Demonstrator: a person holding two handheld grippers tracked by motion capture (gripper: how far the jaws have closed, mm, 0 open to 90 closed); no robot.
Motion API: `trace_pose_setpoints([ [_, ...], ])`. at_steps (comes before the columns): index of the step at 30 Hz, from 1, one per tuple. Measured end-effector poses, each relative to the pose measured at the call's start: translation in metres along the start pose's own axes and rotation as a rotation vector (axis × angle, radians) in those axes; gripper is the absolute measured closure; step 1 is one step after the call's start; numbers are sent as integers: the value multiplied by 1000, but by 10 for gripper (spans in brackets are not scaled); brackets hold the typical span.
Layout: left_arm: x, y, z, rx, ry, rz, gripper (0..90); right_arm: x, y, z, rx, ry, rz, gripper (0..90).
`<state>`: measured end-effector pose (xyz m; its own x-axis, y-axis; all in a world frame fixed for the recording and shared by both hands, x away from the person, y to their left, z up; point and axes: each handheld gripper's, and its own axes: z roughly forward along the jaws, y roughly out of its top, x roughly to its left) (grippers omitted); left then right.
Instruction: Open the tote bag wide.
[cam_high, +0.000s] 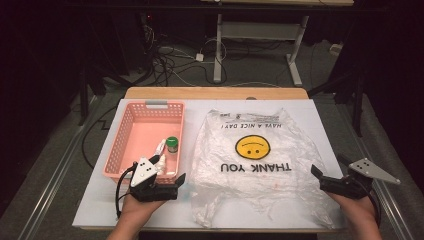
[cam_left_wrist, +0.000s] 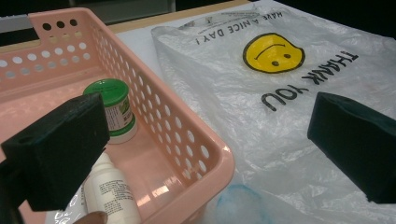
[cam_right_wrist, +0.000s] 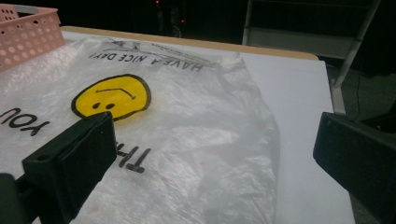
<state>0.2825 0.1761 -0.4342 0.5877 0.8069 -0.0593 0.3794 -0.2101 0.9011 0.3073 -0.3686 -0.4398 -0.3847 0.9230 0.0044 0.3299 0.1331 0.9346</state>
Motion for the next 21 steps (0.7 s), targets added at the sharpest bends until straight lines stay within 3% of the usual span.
trace_pose_setpoints([
  [8,0,0,-1,-2,-1,-1,0,-14,-5,0,40,-46,10,37],
  [11,0,0,0,0,-2,0,0,-19,-6,2,89,-51,30,128],
  [16,-1,1,0,-1,-1,2,0,-25,-8,6,113,-55,44,180],
  [21,-2,1,-1,-4,-9,3,0,-28,-12,12,155,-44,61,327],
])
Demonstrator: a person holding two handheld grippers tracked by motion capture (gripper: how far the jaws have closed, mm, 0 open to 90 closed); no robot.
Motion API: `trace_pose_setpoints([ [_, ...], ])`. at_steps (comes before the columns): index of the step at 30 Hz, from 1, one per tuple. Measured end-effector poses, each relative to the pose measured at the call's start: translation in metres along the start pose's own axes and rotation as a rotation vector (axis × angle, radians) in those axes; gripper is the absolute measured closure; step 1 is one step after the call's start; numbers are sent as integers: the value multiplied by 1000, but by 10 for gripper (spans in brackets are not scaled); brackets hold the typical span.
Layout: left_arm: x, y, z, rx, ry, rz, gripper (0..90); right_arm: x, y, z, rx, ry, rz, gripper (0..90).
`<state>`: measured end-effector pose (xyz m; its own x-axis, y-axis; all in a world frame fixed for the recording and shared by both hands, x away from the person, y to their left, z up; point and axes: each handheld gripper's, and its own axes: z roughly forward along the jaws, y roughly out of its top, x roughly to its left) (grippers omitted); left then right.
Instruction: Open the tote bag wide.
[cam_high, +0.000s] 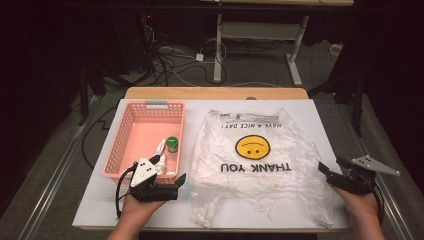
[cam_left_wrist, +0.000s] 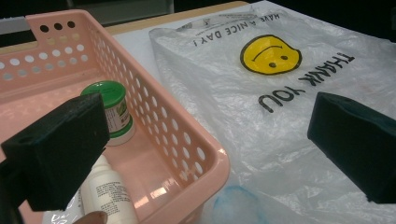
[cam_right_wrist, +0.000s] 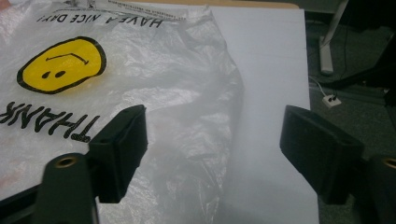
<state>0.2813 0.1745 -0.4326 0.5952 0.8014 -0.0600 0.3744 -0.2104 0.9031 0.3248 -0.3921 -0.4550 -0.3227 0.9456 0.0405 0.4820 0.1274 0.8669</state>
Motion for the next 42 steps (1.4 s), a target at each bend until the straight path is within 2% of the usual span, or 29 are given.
trace_pose_setpoints([
  [6,-2,0,1,3,-8,6,0,-4,-3,8,80,-7,23,475],
  [14,-4,0,1,9,-1,19,0,-4,-8,16,160,-5,22,517],
  [18,-5,0,1,13,-4,21,0,-1,-8,19,196,-5,-3,581],
  [21,-5,0,1,13,-3,20,0,3,-9,21,225,0,-46,656],
  [27,-6,1,0,13,3,18,0,4,-9,21,231,-4,-52,840],
  [28,-6,1,1,20,5,23,0,4,-9,21,231,-4,-52,840],
  [29,-6,1,1,28,7,24,0,4,-9,21,230,5,-56,897],
  [31,-5,4,3,71,4,31,0,5,-9,20,229,6,-57,900],
  [33,-4,7,3,96,-7,30,0,5,-9,18,205,1,-61,900],
  [37,-6,6,0,77,7,45,0,3,-10,14,186,-20,-55,900],
  [39,-8,5,-1,73,20,51,0,-2,-10,7,158,-43,-27,900],
  [41,-5,6,-1,86,5,19,0,-6,-11,2,145,-63,-10,900],
  [42,-5,6,-1,86,5,19,0,-8,-12,-2,140,-76,-2,900],
])
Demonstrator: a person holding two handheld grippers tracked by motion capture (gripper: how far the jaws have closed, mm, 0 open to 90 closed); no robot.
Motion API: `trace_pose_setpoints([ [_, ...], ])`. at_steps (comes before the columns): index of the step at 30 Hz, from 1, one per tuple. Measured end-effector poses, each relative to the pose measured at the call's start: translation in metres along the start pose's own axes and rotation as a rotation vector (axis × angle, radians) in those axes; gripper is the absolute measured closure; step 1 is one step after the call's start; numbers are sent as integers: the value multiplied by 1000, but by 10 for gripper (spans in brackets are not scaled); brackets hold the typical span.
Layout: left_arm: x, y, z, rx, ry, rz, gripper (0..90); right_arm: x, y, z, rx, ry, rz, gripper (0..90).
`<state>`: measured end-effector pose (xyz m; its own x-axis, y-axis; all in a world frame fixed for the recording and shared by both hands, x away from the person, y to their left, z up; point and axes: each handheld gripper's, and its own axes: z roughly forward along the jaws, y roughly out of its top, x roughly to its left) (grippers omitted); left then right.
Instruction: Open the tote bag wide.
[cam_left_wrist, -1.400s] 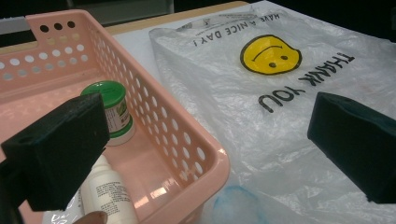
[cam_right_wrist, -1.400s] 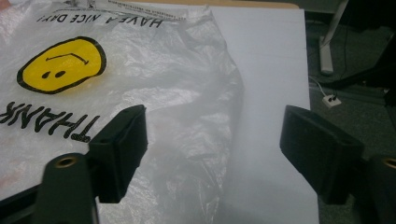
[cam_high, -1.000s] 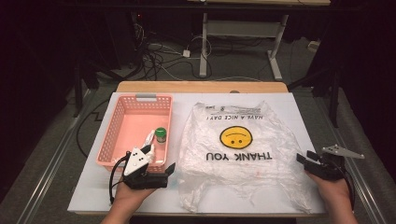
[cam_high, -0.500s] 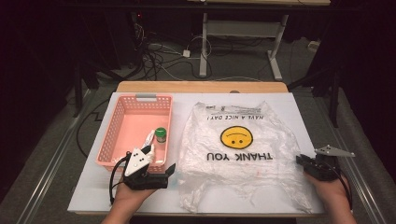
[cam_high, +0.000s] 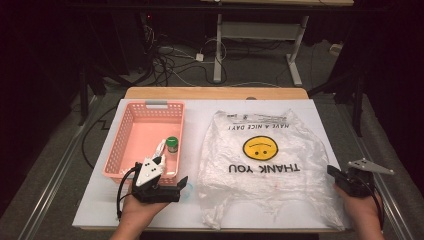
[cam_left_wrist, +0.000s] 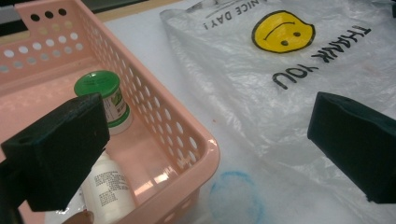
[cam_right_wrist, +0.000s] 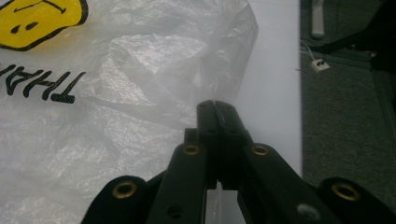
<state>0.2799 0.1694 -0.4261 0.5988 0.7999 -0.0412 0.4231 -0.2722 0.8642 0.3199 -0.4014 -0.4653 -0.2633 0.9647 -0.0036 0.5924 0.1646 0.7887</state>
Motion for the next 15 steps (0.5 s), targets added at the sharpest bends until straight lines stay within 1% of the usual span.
trace_pose_setpoints([
  [1,1,1,-1,-5,-8,-7,0,0,0,0,0,0,0,900],
  [2,1,1,-2,-12,-16,-7,0,-6,-3,-6,-15,-24,19,900],
  [4,0,-1,-4,-20,-15,4,0,-11,-7,-12,-20,-45,49,900],
  [5,0,-3,-6,-27,-21,5,0,-15,-9,-15,-29,-56,53,900],
  [6,-1,-5,-7,-48,-22,7,0,-15,-9,-15,-29,-56,53,900],
  [7,-1,-6,-7,-69,-32,-2,0,-19,-14,-21,-32,-69,72,900],
  [8,-1,-7,-7,-78,-64,-13,0,-19,-14,-21,-32,-69,72,900],
  [9,-1,-7,-7,-73,-92,-14,0,-20,-16,-24,-28,-66,76,900],
  [10,-1,-6,-7,-65,-97,-6,0,-20,-19,-27,-20,-67,70,900],
  [12,0,-5,-7,-56,-87,14,0,-21,-24,-34,-19,-91,73,900],
  [13,2,-5,-7,-51,-79,10,0,-23,-27,-39,-22,-103,88,900],
  [14,4,-4,-7,-47,-77,-2,0,-25,-29,-43,-28,-119,98,900],
  [15,7,-4,-7,-43,-85,-14,0,-29,-37,-51,-31,-131,121,900],
])
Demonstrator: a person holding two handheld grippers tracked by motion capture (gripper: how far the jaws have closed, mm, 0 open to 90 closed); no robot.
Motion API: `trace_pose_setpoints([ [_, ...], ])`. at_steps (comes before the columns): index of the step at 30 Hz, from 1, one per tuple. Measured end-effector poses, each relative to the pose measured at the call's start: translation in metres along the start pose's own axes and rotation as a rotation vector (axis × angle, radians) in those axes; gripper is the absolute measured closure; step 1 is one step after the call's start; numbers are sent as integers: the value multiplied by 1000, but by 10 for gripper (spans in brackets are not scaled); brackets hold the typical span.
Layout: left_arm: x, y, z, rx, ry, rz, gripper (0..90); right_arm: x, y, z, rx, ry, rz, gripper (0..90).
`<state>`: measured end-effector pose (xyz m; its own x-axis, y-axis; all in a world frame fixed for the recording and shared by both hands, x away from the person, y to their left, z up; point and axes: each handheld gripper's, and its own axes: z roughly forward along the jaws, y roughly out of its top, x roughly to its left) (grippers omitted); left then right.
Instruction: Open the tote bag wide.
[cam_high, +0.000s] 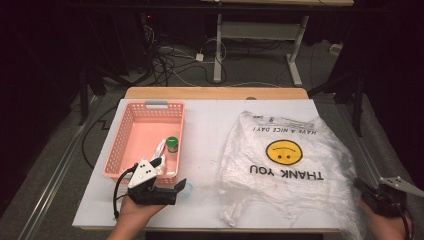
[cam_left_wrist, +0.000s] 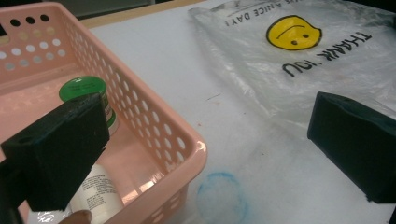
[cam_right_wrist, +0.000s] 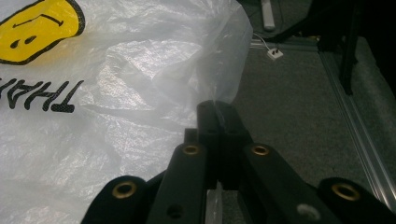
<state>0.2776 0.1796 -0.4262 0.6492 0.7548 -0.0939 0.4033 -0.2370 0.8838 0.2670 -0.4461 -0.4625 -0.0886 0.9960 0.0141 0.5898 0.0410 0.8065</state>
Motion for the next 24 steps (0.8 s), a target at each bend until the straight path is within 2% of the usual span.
trace_pose_setpoints([
  [1,2,1,0,4,-9,-7,0,0,0,0,0,0,0,900],
  [2,2,1,-1,6,-15,-5,0,-3,-8,-5,12,-9,16,900],
  [4,2,2,-1,-4,-8,0,0,-5,-14,-9,21,-10,12,900],
  [7,3,3,1,-11,-24,-7,0,1,-19,-16,19,-3,1,900],
  [11,2,1,4,-4,-12,5,0,12,-17,-21,-3,23,-12,900],
  [12,2,1,3,-6,-9,4,0,16,-15,-22,-8,37,-13,900],
  [13,2,1,3,-9,-5,4,0,26,-13,-21,-10,61,-39,900],
  [14,2,1,1,-13,0,4,0,26,-13,-21,-10,61,-39,900],
  [15,2,1,0,-19,5,3,0,37,-11,-20,-6,84,-63,900],
  [16,3,1,-1,-26,13,5,0,42,-10,-19,-5,93,-75,900],
  [18,4,1,-1,-26,15,4,0,48,-8,-19,-6,102,-89,900],
  [20,5,0,-1,-22,23,4,0,64,-6,-19,-9,138,-123,900],
  [21,6,-1,-1,-22,23,3,0,64,-6,-19,-9,138,-123,900],
  [22,6,-1,-2,-20,25,1,0,77,-9,-18,9,173,-159,900],
  [24,8,-2,-3,-19,22,-12,0,90,-12,-18,31,207,-196,900],
])
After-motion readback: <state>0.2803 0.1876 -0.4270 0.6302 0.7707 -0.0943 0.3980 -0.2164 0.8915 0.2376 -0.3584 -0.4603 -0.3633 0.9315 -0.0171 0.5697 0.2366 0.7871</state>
